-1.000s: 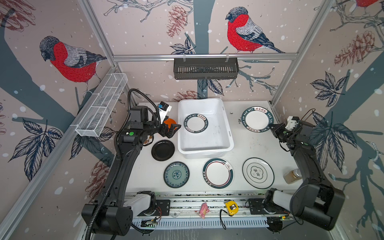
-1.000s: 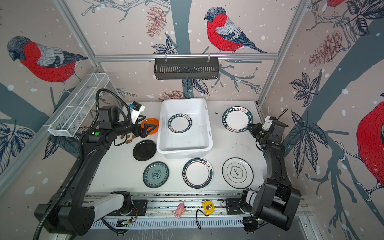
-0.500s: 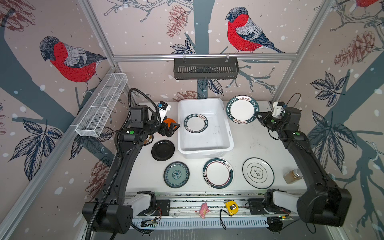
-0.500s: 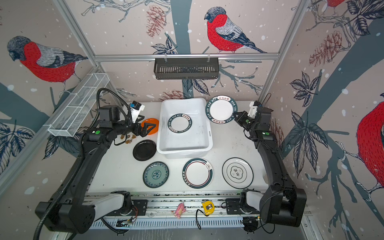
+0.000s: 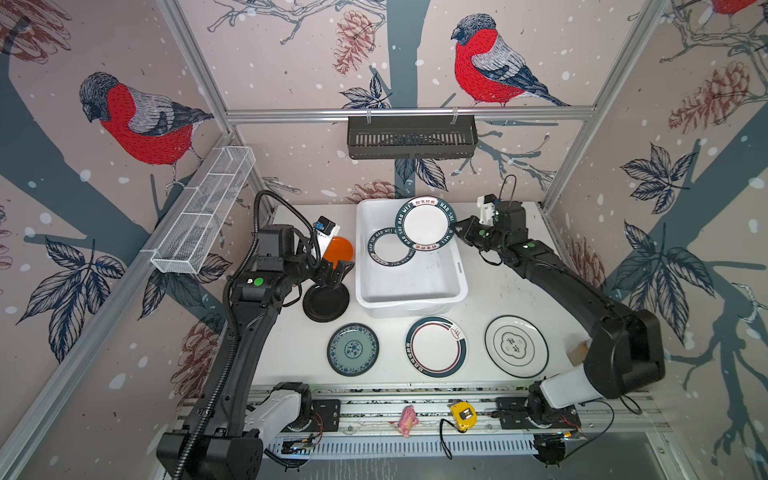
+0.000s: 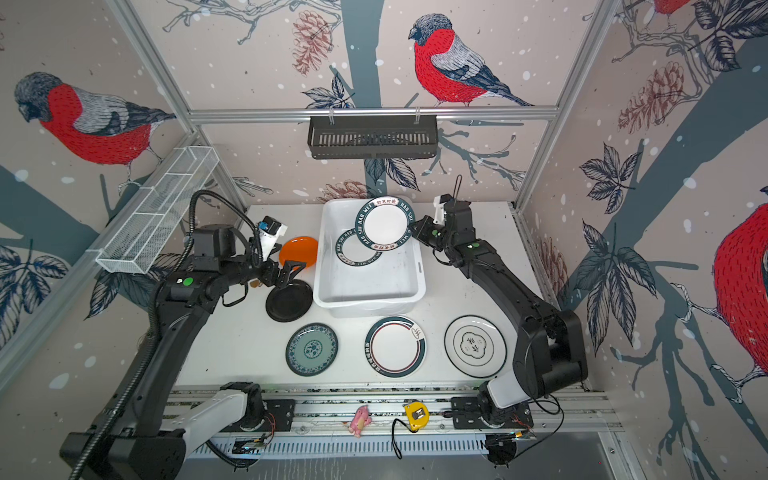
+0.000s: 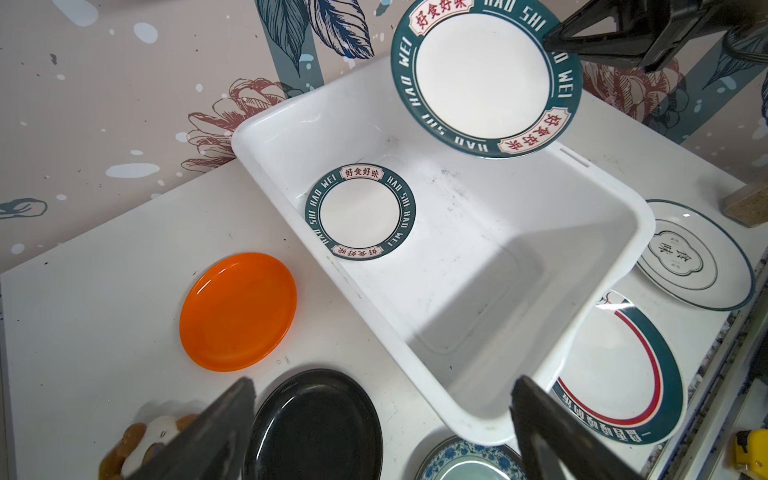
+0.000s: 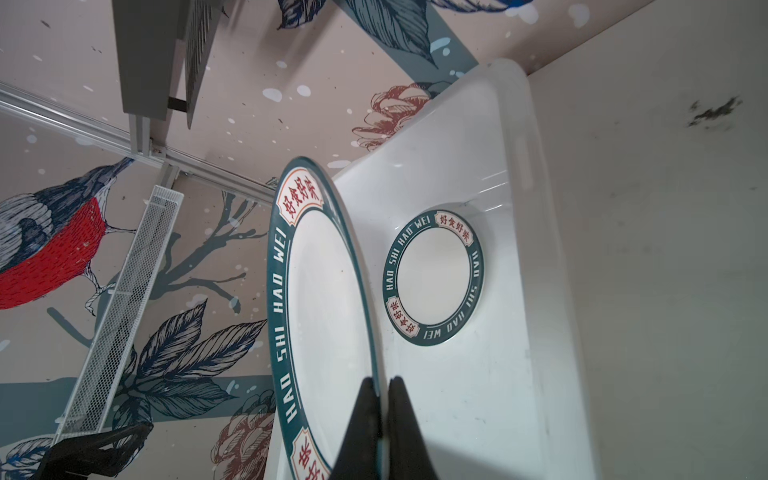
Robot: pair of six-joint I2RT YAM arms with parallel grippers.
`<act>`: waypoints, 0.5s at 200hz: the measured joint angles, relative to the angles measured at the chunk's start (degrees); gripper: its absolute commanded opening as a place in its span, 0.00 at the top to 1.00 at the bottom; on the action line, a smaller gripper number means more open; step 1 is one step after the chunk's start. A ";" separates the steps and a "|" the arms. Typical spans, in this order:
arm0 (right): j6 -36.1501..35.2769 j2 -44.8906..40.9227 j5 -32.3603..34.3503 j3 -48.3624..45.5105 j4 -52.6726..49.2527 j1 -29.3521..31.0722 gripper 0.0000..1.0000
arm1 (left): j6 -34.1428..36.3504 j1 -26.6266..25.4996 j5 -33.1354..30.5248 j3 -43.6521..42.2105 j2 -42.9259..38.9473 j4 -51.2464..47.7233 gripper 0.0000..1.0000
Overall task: Place the plates into the plastic bin on the countertop
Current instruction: 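Lift the green-rimmed plate with the right gripper and carry it over the bin, then lower the plate onto the plate in the bin and open the right gripper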
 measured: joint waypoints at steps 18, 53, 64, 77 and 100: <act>0.02 3.76 1.40 2.27 0.35 2.40 0.99 | 0.09 0.00 -0.31 0.00 -0.52 -0.48 0.04; -0.11 11.21 2.56 8.04 0.39 6.08 0.99 | -0.02 0.00 -0.24 0.02 -1.36 -0.81 0.04; -0.24 13.60 2.93 9.94 0.31 6.93 0.99 | -0.04 0.00 -0.20 0.17 -1.33 -0.83 0.04; -0.28 16.04 3.67 11.61 0.20 7.63 0.99 | -0.07 0.00 -0.09 0.55 -1.33 -0.87 0.04; -0.28 19.50 5.16 13.64 -0.81 8.13 0.99 | -0.15 0.00 0.04 1.25 -1.33 -0.85 0.03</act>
